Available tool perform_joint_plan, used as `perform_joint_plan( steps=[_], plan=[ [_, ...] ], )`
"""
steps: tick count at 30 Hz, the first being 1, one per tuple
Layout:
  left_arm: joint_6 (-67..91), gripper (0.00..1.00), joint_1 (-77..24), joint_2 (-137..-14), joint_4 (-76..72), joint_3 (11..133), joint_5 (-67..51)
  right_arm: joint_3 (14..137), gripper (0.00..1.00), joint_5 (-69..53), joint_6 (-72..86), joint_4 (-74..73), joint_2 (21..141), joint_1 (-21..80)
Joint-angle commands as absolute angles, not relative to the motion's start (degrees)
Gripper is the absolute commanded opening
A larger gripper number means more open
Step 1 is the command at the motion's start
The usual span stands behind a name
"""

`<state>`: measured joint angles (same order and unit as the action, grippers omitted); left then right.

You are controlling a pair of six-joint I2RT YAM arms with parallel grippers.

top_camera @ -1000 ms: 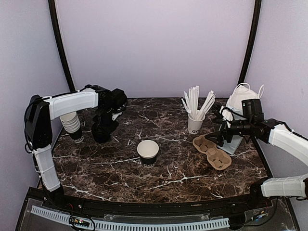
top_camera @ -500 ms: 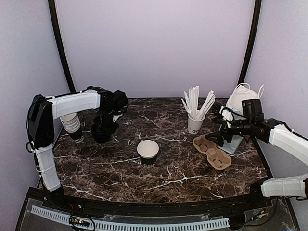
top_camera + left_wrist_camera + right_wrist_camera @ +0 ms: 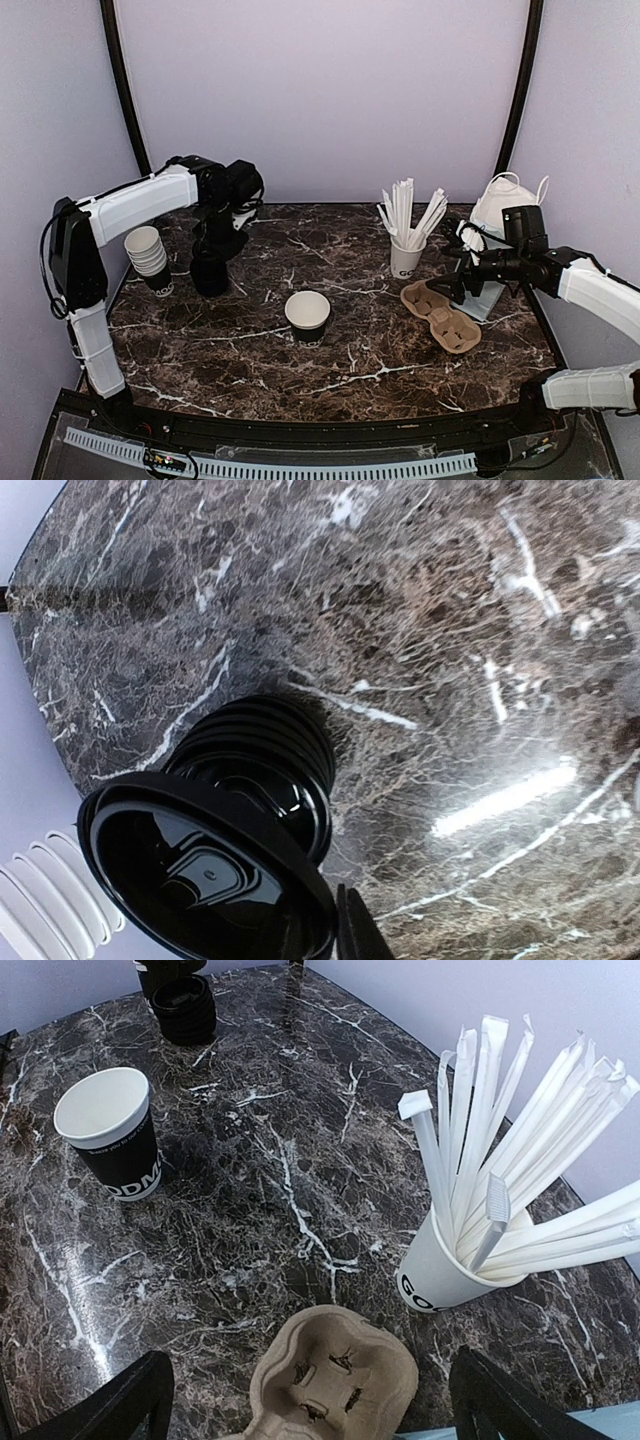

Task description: Pack the takeout coffee

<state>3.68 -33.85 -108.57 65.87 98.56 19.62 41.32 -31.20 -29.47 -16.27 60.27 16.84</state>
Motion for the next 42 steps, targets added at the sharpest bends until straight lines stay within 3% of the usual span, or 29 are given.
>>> perform_joint_plan(
  steps=[1,7,10,14,20,27,32,42],
  plan=[
    [3.94,0.12,-35.55,-101.27,66.56,104.18,7.77,43.04,0.96,-33.49,-26.51,-14.11,60.3,16.6],
    [5.49,0.1,-38.59,-96.52,54.68,108.01,-15.23,52.12,0.96,-39.82,-20.6,-18.0,63.66,17.31],
    [10.11,0.1,-39.11,-93.93,41.83,105.07,-29.99,59.42,0.99,-40.99,-22.88,-27.23,66.76,20.27],
    [17.88,0.1,-39.78,-90.8,23.59,98.01,-40.05,66.27,0.99,-40.08,-21.21,-32.75,68.22,24.44],
    [32.74,0.09,-40.27,-84.9,-8.87,81.7,-43.24,72.47,0.99,-43.82,-12.74,-28.55,72.9,26.79],
    [44.1,0.1,-41.71,-81.91,-32.27,66.72,-41.36,77.72,0.99,-44.1,-5.81,-26.12,78.24,30.96],
    [49.63,0.09,-42.67,-80.74,-42.93,58.39,-38.76,83.18,0.99,-41.81,-7.4,-27.86,81.34,34.16],
    [58.68,0.1,-42.72,-85.59,-48.04,60.3,-45.18,91.74,0.99,-33.25,-27.96,-38.12,85.18,40.59]
  ],
)
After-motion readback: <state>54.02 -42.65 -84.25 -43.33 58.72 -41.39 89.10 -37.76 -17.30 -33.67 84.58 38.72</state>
